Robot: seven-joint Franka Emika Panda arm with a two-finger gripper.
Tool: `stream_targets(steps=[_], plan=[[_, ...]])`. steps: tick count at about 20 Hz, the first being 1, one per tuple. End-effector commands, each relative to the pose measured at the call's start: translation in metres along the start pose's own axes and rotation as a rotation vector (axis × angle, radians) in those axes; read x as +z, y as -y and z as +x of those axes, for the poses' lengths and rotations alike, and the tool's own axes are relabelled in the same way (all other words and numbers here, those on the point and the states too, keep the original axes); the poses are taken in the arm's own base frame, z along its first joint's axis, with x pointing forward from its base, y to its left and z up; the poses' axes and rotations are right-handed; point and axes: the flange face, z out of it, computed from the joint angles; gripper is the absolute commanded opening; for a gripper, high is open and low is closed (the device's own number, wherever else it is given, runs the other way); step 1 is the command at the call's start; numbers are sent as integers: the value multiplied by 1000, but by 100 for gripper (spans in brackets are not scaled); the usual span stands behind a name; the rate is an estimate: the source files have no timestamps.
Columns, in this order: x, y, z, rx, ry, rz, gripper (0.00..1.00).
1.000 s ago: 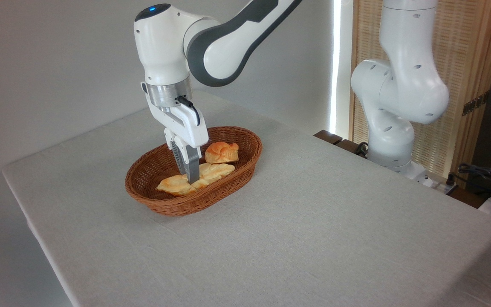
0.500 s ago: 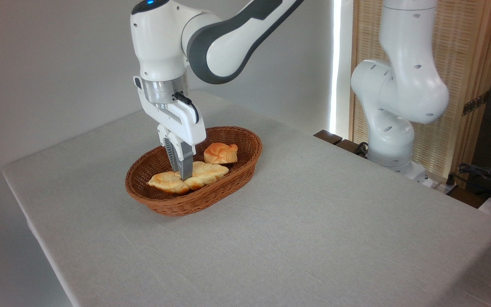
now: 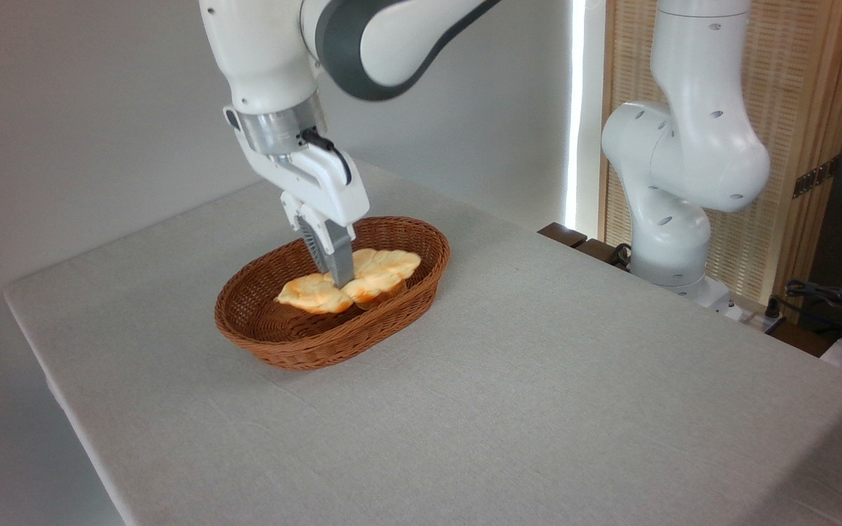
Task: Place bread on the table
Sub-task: 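Lift the bread out of the basket and release it onto the table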
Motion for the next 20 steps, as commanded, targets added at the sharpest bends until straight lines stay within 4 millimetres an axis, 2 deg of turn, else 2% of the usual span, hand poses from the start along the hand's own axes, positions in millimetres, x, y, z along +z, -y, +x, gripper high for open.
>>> stream_targets(steps=[1,4,5,6,7,8,10,14,20], plan=[[-35,22,-28,25,25,-46,6],[-34,37,-45,22,121,29,8],[-32,42,-47,25,141,47,12],[-32,53,-54,2,146,57,27],[-35,60,-59,-14,141,60,68],[-38,61,-61,-22,137,69,100],[-47,65,-68,-35,125,81,100],[-78,92,-90,-99,59,98,100],[-87,93,-89,-99,42,112,100]])
